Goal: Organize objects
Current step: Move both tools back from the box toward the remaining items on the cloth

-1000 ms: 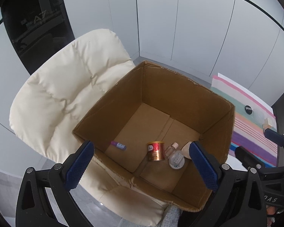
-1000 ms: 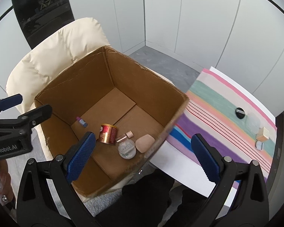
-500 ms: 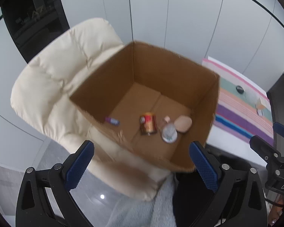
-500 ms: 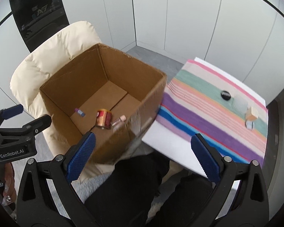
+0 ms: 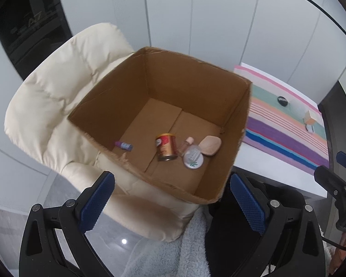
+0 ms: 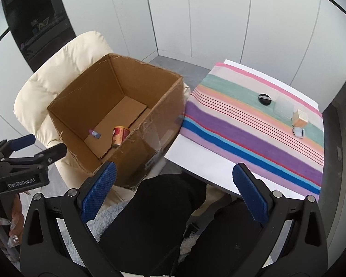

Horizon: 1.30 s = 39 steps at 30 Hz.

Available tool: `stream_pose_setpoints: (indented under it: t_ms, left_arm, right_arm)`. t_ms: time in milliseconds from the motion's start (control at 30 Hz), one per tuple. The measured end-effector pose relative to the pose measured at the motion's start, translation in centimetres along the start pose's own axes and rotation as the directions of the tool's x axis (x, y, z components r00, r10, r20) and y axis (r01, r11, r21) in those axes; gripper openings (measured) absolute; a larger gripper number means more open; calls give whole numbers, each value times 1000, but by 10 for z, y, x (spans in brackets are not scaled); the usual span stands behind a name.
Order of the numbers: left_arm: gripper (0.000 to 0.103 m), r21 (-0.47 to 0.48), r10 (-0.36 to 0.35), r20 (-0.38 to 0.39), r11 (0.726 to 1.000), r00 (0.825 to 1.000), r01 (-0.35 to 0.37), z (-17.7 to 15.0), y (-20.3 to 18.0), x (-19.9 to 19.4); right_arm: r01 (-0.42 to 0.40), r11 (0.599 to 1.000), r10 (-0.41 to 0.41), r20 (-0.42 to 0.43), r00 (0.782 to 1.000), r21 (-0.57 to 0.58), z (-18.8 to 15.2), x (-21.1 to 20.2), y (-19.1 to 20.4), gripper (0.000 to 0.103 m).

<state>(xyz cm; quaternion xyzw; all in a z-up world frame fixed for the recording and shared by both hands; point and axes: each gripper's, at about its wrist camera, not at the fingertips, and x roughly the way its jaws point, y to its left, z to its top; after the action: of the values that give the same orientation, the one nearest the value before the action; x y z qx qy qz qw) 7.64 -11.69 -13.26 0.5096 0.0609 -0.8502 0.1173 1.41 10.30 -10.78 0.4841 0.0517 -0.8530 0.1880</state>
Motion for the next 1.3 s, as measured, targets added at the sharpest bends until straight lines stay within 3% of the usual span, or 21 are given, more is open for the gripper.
stream_pose_setpoints:
  t_ms: [500, 1033, 1300]
  left_arm:
    - [101, 165, -104, -29, 980, 994, 107, 19, -87, 15]
    - [101, 367, -190, -68, 908, 979, 202, 31, -226, 32]
    - [101, 343, -238, -107, 902, 965, 260, 54, -280, 63]
  right_arm:
    - [109, 979, -110, -5, 994, 173, -16, -12, -88, 102]
    - [210, 897, -201, -66, 977, 388, -71, -15, -219, 102]
    - [248, 854, -240, -77, 968, 458, -81, -2, -287, 102]
